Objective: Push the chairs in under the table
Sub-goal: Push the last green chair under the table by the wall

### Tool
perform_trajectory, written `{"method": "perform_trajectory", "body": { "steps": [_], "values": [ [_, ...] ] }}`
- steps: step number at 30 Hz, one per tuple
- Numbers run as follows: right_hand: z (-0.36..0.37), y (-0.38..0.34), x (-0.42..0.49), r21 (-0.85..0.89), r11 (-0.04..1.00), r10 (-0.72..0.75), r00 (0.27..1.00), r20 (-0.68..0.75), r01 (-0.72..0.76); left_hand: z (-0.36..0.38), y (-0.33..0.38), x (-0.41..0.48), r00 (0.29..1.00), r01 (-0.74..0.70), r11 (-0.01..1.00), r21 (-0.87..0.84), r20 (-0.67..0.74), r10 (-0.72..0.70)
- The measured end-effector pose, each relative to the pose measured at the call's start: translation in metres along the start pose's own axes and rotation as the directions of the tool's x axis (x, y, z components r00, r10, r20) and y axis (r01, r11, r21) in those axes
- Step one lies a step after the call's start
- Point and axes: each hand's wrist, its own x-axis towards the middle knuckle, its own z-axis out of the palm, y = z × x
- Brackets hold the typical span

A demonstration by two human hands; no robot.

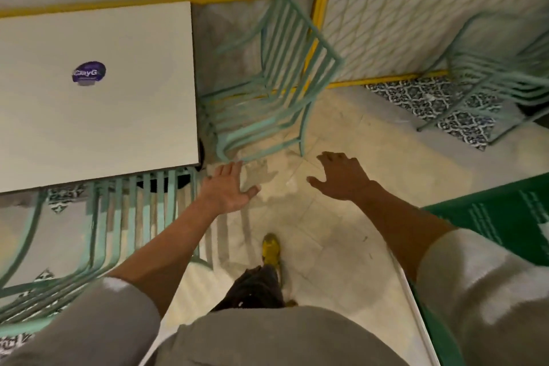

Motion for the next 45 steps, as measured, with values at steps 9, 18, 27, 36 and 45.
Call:
{"method": "perform_trajectory", "body": {
  "steps": [9, 18, 27, 36, 45],
  "values": [
    [-0.095, 0.083, 0.138, -0.064, 0.991, -0.121, 0.992, -0.016, 0.12, -0.078, 0.072, 0.152, 0.998, 0.038, 0.999, -0.023, -0.048, -0.039],
    [-0.183, 0.151, 0.297, -0.161, 0.949, -0.28, 0.96, -0.021, 0.273, -0.149, 0.131, 0.248, 0.98, 0.141, 0.987, -0.076, -0.129, -0.15],
    [-0.23, 0.234, 0.436, -0.336, 0.798, -0.517, 0.855, 0.045, 0.5, -0.16, 0.23, 0.321, 0.89, 0.371, 0.87, -0.325, -0.145, -0.433],
    [-0.264, 0.259, 0.54, -0.416, 0.616, -0.655, 0.729, 0.201, 0.669, -0.175, 0.306, 0.374, 0.771, 0.465, 0.696, -0.547, -0.135, -0.622],
    [-0.294, 0.244, 0.629, -0.495, 0.543, -0.664, 0.708, 0.24, 0.678, -0.205, 0.309, 0.46, 0.782, 0.438, 0.66, -0.61, -0.102, -0.614]
  ]
}}
